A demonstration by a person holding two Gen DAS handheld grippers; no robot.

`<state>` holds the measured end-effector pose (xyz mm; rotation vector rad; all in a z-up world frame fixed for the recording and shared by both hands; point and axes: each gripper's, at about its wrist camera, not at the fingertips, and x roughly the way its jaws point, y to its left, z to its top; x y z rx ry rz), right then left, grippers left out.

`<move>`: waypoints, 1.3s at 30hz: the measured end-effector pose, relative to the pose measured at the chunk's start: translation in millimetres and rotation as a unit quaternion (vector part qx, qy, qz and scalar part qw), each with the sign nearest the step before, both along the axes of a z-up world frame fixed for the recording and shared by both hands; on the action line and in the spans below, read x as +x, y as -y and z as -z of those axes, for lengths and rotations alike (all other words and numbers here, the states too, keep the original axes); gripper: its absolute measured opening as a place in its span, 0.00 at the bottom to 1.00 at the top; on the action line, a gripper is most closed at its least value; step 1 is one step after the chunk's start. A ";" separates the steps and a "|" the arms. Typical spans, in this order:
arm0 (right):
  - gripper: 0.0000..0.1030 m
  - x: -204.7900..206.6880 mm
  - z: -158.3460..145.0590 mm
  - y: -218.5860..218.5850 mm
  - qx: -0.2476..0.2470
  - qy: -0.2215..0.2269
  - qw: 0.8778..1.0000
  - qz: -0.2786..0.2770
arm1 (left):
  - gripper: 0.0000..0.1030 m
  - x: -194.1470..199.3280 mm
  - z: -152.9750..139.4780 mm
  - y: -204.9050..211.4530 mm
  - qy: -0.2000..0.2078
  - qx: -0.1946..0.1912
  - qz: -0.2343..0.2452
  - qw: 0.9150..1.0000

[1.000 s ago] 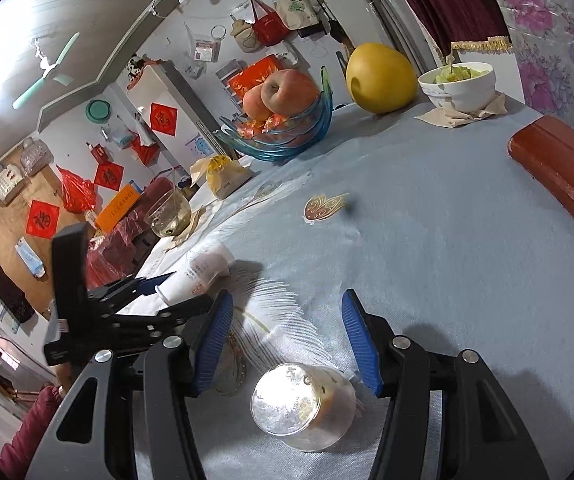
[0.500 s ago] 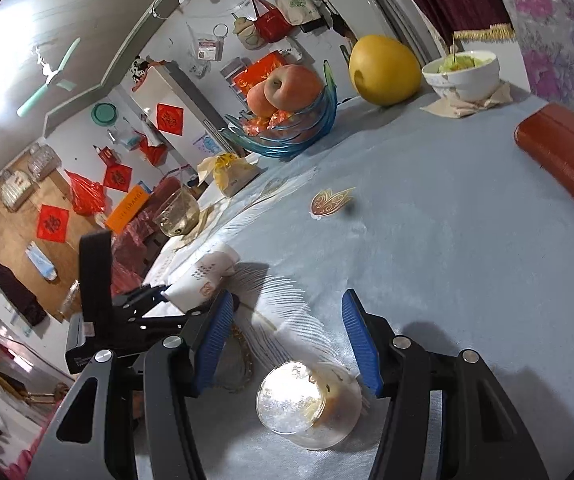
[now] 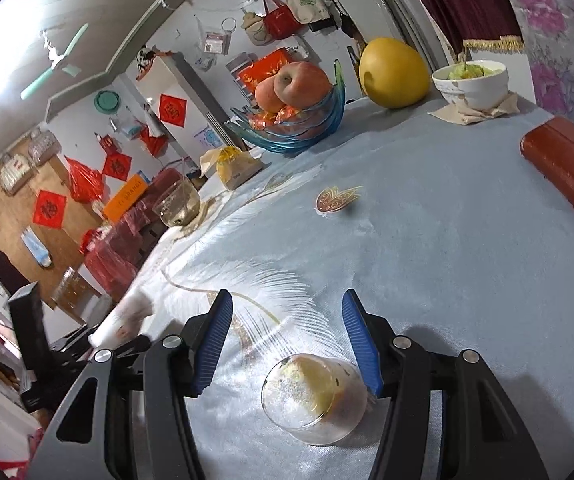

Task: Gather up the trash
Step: 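Close the left tool on the white paper cup while the right tool grasps the plastic fruit cup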

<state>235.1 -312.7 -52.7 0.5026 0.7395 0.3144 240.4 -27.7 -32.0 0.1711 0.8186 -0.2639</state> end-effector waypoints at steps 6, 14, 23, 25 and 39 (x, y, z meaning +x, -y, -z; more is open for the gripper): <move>0.56 -7.2 -4.9 -7.0 -0.055 -0.012 0.998 0.010 | 0.74 -15.4 3.4 -5.6 0.008 -0.003 -0.014 1.000; 0.57 -31.9 -7.5 -14.9 -0.129 -0.018 0.991 0.030 | 0.84 -20.4 10.1 7.8 0.013 0.048 -0.010 0.999; 0.60 -35.1 -0.6 -40.3 -0.210 -0.034 0.977 0.006 | 0.93 -28.9 9.6 12.5 0.029 0.067 -0.004 0.997; 0.60 -31.4 1.8 -47.2 -0.227 -0.041 0.973 -0.005 | 0.93 -28.1 8.9 8.7 0.024 0.055 -0.002 0.998; 0.48 -29.3 1.0 -56.5 -0.258 -0.039 0.965 0.000 | 0.83 -18.8 8.9 -7.5 -0.013 -0.015 -0.015 1.000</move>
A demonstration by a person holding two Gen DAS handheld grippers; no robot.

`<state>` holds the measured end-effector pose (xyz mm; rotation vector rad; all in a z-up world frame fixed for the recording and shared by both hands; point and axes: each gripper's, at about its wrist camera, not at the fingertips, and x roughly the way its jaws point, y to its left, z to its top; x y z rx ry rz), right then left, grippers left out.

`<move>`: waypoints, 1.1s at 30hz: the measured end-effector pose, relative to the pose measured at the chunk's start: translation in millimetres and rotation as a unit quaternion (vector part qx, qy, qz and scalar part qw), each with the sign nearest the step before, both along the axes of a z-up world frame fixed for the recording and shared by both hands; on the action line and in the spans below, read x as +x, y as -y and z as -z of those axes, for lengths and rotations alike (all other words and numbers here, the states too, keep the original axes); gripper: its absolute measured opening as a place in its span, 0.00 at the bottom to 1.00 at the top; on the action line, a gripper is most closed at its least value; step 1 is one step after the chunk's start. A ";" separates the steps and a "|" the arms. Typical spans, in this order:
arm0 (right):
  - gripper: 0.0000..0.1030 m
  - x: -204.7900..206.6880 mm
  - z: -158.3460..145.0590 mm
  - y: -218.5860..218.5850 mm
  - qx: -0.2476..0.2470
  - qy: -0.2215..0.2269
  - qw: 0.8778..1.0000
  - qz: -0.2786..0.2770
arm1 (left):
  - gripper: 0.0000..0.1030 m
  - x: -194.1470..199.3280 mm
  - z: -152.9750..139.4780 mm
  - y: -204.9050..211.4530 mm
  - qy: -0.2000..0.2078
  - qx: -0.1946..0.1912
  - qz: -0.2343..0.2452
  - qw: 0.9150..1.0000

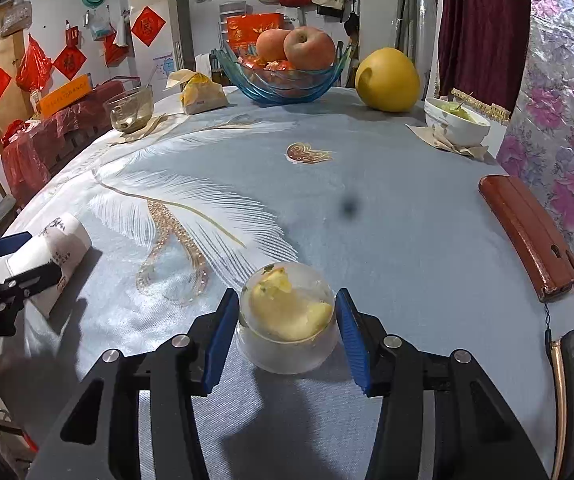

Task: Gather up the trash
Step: 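Lift the paper cup and fruit cup and carry them toward the red wastebasket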

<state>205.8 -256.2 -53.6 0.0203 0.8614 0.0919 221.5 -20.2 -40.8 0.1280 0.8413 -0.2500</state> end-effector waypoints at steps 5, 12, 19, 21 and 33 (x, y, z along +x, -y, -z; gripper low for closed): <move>0.48 0.5 -0.6 0.3 0.003 0.000 1.000 0.000 | 0.75 -3.7 -0.7 2.9 0.012 0.005 0.002 1.000; 0.48 1.6 -0.2 0.7 0.006 0.000 1.000 -0.002 | 0.72 -10.0 -4.7 0.6 0.032 -0.005 0.002 0.999; 0.48 1.2 0.0 -0.2 0.009 -0.002 1.000 -0.007 | 0.72 -19.3 -1.0 -7.0 0.030 -0.036 -0.016 0.999; 0.48 1.7 0.1 -0.5 0.010 -0.002 1.000 -0.008 | 0.72 -21.0 -0.7 -8.8 0.027 -0.042 -0.021 0.999; 0.48 2.8 0.1 -0.6 0.011 -0.004 1.000 -0.012 | 0.80 -23.9 4.7 -1.7 0.026 -0.015 -0.044 0.999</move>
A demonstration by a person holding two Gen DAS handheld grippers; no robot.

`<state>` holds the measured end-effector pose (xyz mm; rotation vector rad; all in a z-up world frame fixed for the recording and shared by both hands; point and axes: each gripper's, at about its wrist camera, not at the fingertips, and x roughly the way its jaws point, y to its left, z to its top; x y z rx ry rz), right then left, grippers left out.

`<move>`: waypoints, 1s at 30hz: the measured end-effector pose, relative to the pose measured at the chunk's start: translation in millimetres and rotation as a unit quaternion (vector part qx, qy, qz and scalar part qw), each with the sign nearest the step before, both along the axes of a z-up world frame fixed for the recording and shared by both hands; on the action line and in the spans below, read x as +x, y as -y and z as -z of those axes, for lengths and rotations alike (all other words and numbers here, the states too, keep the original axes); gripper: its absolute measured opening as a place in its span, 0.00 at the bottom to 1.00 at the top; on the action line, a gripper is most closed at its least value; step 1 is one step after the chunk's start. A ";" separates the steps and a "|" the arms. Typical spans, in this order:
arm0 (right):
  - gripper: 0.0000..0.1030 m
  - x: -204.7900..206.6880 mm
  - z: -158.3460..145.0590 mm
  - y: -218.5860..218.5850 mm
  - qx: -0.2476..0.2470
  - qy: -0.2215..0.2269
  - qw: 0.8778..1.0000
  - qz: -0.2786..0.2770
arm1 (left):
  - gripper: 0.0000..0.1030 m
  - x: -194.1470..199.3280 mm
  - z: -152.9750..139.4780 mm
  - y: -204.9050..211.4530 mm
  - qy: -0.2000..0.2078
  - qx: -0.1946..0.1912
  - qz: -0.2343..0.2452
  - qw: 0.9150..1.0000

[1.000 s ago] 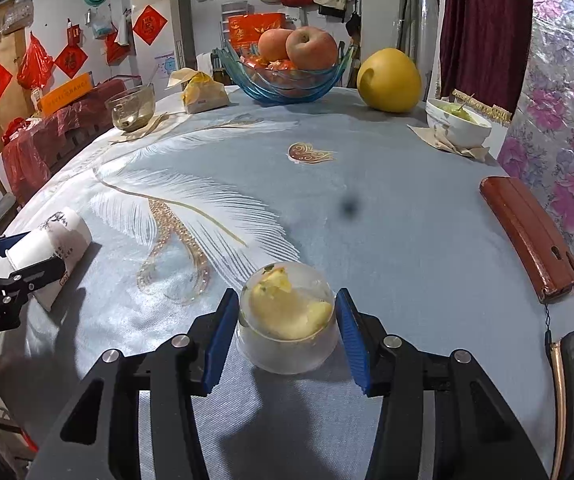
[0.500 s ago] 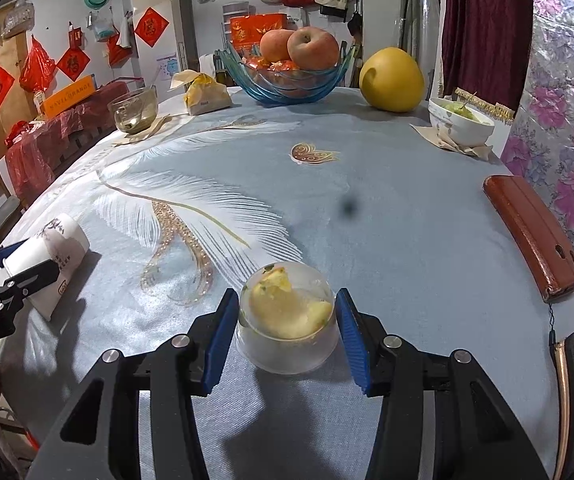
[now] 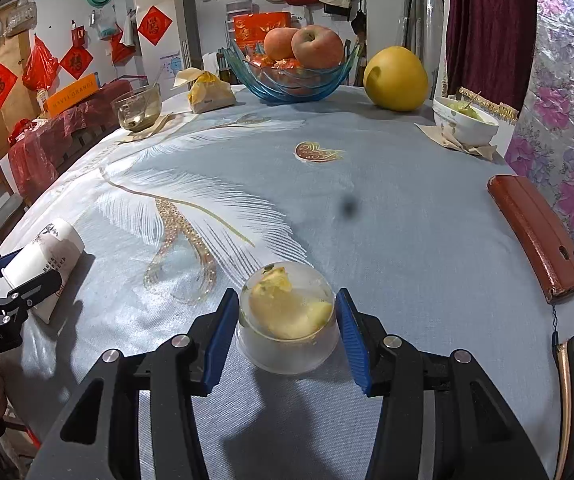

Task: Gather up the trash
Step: 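Lift the paper cup and fruit cup and carry them toward the red wastebasket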

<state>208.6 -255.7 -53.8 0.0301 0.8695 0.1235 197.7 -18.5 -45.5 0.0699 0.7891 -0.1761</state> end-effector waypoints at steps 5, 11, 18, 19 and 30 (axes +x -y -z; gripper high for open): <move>0.48 1.9 1.1 -0.2 0.001 -0.004 1.000 -0.003 | 0.78 -2.8 0.0 0.1 0.001 0.004 -0.004 1.000; 0.48 -0.9 -1.6 1.8 0.003 0.008 1.000 0.003 | 0.74 -13.6 -9.7 -9.1 0.015 -0.015 -0.014 1.000; 0.48 -19.6 -16.2 13.9 0.060 0.052 0.997 0.024 | 0.74 -40.4 -39.7 -26.6 0.043 -0.035 -0.024 0.998; 0.48 -22.7 -17.8 15.4 0.076 0.052 0.996 0.023 | 0.74 -45.1 -43.9 -28.9 0.046 -0.036 -0.026 0.998; 0.48 -92.6 -71.2 2.9 0.143 0.113 0.983 -0.003 | 0.74 -107.6 -87.1 -50.8 0.105 -0.050 -0.040 0.992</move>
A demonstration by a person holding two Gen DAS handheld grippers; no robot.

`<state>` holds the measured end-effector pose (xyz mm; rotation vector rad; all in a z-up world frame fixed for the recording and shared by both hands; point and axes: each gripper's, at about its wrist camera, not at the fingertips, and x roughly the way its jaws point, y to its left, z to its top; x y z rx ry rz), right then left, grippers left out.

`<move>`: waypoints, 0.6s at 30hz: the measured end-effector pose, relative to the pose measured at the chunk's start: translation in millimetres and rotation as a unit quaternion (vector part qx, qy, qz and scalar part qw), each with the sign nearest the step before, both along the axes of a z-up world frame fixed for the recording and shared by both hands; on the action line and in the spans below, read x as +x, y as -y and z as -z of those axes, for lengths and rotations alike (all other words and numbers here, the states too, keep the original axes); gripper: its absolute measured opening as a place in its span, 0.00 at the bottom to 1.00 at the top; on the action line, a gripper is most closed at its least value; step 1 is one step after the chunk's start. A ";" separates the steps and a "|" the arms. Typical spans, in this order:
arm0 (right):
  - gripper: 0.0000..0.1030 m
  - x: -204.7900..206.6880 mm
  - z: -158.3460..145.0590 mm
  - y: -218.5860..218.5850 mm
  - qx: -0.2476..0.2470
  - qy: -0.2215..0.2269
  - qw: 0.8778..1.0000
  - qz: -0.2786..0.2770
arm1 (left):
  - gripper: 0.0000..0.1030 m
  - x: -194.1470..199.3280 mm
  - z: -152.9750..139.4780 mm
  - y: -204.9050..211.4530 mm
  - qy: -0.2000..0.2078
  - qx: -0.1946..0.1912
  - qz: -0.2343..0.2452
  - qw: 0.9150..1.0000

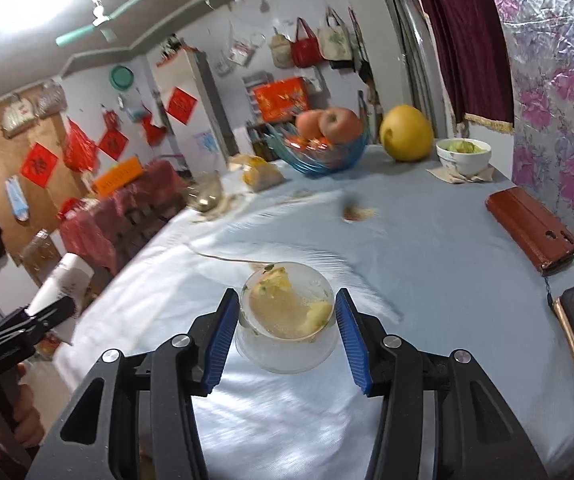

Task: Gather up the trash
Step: 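Lift the paper cup and fruit cup and carry them toward the red wastebasket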

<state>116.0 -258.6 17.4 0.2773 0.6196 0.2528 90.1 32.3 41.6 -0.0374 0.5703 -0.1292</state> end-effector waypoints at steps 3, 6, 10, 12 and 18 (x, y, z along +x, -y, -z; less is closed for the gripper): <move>0.48 -17.8 -14.8 -9.9 0.013 0.013 1.000 -0.021 | 0.74 -20.8 -9.4 -10.4 0.014 -0.004 -0.006 1.000; 0.48 -36.7 -28.0 -20.5 0.019 0.027 0.999 -0.039 | 0.74 -46.7 -18.0 -23.8 0.030 -0.005 -0.018 0.999; 0.48 -65.1 -46.2 -38.8 0.028 0.044 0.996 -0.067 | 0.74 -82.4 -28.1 -45.7 0.049 -0.006 -0.038 0.998; 0.48 -80.2 -55.3 -49.5 0.031 0.053 0.995 -0.081 | 0.74 -100.6 -32.2 -58.5 0.058 -0.005 -0.050 0.997; 0.48 -117.4 -76.3 -79.3 0.032 0.073 0.990 -0.120 | 0.74 -154.3 -38.1 -103.8 0.072 -0.001 -0.088 0.993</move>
